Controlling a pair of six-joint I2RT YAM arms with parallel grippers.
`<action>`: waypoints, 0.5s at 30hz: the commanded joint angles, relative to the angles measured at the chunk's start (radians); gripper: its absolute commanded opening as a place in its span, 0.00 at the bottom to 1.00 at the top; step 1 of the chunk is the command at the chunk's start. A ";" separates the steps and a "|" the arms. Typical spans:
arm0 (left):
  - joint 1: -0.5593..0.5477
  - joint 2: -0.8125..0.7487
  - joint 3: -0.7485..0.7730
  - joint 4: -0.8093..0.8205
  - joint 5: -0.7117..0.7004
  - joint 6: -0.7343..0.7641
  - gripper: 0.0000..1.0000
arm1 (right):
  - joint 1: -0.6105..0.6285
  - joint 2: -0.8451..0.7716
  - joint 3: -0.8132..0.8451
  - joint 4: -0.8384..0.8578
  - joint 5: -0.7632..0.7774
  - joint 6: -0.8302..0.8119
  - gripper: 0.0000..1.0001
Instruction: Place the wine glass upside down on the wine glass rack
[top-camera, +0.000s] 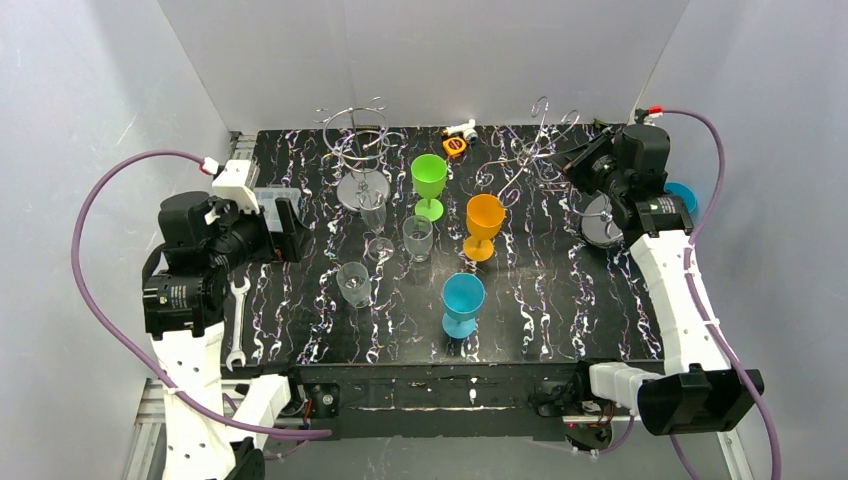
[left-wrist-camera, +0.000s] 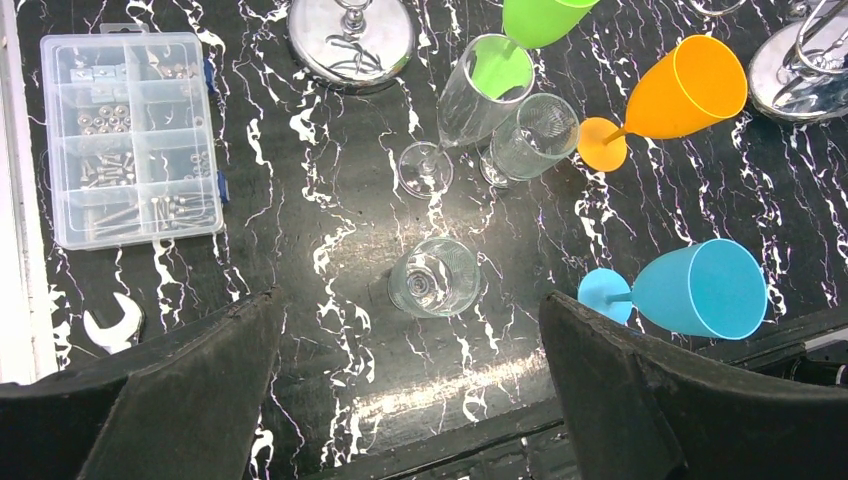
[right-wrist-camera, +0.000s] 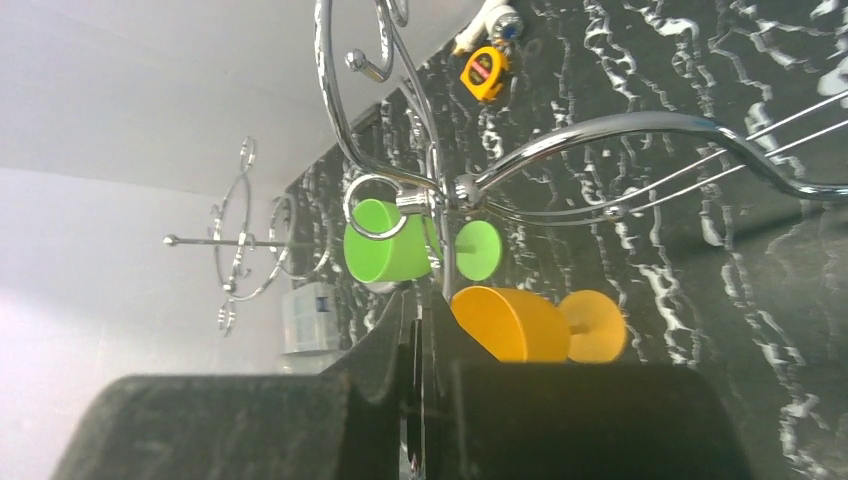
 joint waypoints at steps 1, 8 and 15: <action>0.006 -0.014 -0.017 0.001 0.027 0.010 0.99 | 0.001 -0.038 -0.083 0.270 -0.045 0.181 0.01; 0.006 -0.021 -0.041 0.007 0.024 0.020 0.99 | 0.001 -0.158 -0.181 0.488 0.051 0.444 0.01; 0.005 -0.024 -0.060 0.020 0.036 0.012 0.99 | 0.001 -0.236 -0.361 0.738 0.065 0.691 0.01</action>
